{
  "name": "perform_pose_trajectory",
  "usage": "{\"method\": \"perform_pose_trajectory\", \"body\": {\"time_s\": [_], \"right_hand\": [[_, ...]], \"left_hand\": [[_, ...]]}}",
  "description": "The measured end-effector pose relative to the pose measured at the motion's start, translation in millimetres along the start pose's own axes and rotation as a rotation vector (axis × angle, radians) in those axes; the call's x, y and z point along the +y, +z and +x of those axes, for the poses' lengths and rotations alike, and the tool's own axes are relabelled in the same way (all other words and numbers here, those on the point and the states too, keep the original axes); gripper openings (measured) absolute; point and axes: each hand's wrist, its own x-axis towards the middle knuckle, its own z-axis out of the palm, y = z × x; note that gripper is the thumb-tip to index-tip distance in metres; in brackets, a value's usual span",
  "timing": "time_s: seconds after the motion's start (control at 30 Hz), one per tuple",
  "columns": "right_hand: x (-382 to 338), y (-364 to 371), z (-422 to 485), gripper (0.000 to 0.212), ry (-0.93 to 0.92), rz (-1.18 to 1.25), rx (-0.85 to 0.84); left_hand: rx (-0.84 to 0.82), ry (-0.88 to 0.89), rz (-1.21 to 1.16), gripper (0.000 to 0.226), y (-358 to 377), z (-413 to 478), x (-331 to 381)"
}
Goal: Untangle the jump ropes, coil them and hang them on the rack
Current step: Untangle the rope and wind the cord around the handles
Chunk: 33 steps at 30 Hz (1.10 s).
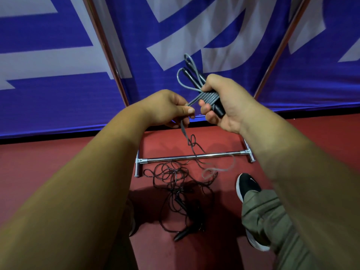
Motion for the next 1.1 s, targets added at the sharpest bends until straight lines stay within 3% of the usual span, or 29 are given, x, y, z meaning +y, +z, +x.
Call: {"method": "perform_pose_trajectory", "body": {"time_s": [0.2, 0.37, 0.47, 0.57, 0.63, 0.9, 1.1], "right_hand": [[2.0, 4.9, 5.4, 0.014, 0.024, 0.099, -0.031], [-1.6, -2.2, 12.9, 0.019, 0.012, 0.112, 0.051], [-2.2, -4.1, 14.9, 0.021, 0.025, 0.158, 0.061], [-0.3, -3.5, 16.2, 0.022, 0.049, 0.198, 0.051], [0.1, -3.0, 17.0, 0.024, 0.062, 0.205, 0.043], [2.3, 1.2, 19.2, 0.031, 0.094, 0.307, 0.025], [5.4, 4.0, 16.1, 0.032, 0.044, 0.307, -0.024]], "left_hand": [[0.049, -0.016, -0.024, 0.024, -2.6, 4.3, -4.7], [0.095, 0.053, -0.102, 0.014, -3.2, 4.3, 0.6], [0.128, 0.095, -0.108, 0.052, -3.8, 0.1, 15.3], [0.158, 0.131, 0.112, 0.090, 5.0, -10.0, 28.0], [0.223, 0.180, 0.192, 0.102, 14.2, -11.1, 28.4], [0.450, 0.360, 0.346, 0.055, 22.7, -4.3, 23.7], [0.498, 0.348, 0.376, 0.044, 23.0, -1.2, 22.3]]}}
